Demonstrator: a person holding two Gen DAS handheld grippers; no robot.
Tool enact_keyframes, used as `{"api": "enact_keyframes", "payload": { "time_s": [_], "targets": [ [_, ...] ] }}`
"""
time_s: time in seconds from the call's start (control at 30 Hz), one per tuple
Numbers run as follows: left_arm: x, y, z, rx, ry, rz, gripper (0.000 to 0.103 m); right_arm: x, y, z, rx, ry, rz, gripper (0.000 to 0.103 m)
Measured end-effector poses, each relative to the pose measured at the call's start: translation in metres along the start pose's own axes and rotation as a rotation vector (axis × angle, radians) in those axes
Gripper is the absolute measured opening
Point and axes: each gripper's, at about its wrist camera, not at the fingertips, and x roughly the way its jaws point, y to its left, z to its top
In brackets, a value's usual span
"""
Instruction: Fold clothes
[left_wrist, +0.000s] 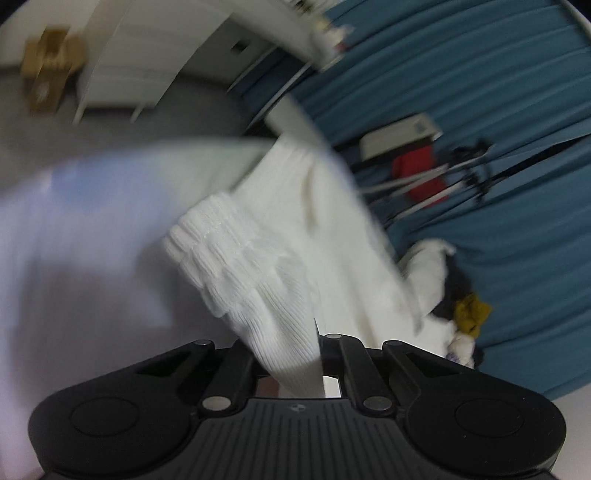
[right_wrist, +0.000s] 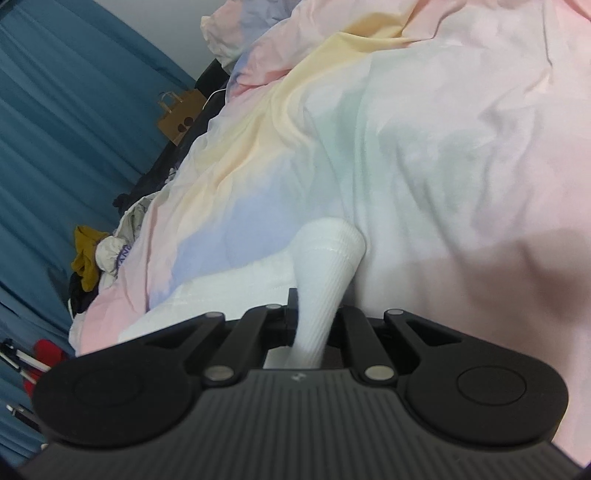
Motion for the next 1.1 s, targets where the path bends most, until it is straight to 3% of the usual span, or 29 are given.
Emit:
{"api": "enact_keyframes", "payload": {
  "time_s": [0.1, 0.2, 0.4, 0.5, 0.6, 0.7, 0.8, 0.9, 1.0, 1.1],
  "targets": [
    [-0.029, 0.002, 0.023, -0.032, 0.007, -0.037, 0.007, -0.011, 0.001, 0.002, 0.020, 0.018, 0.018, 0.006],
    [-0.055, 0.021, 0.034, -0.006, 0.000, -0.007, 0.007, -0.020, 0.004, 0.000, 0.035, 0.062, 0.008, 0.006],
    [-0.047, 0.078, 0.023, -0.082, 0.038, 0.073, 0.007, -0.027, 0.008, -0.010, 0.003, 0.092, -0.084, 0.006],
    [-0.046, 0.090, 0.019, -0.108, 0.031, 0.058, 0.007, -0.031, 0.024, -0.011, -0.068, 0.057, -0.079, 0.006],
    [-0.052, 0.102, 0.018, -0.144, 0.023, 0.042, 0.007, -0.034, 0.046, -0.011, -0.103, 0.032, -0.006, 0.006],
    [-0.055, 0.103, 0.015, -0.132, 0.013, 0.052, 0.007, -0.042, 0.079, -0.013, -0.108, 0.040, 0.228, 0.006],
    [-0.051, 0.097, 0.014, -0.121, 0.003, 0.060, 0.007, -0.057, 0.122, -0.025, -0.222, 0.074, 0.480, 0.006],
    [-0.047, 0.094, 0.014, -0.129, -0.002, 0.060, 0.007, -0.059, 0.146, -0.037, -0.301, 0.151, 0.588, 0.006],
    [-0.046, 0.091, 0.014, -0.119, -0.004, 0.067, 0.007, -0.050, 0.148, -0.037, -0.365, 0.139, 0.513, 0.006],
    [-0.045, 0.089, 0.013, -0.114, -0.006, 0.071, 0.007, -0.054, 0.123, -0.013, -0.300, -0.019, 0.406, 0.006]
  ]
}}
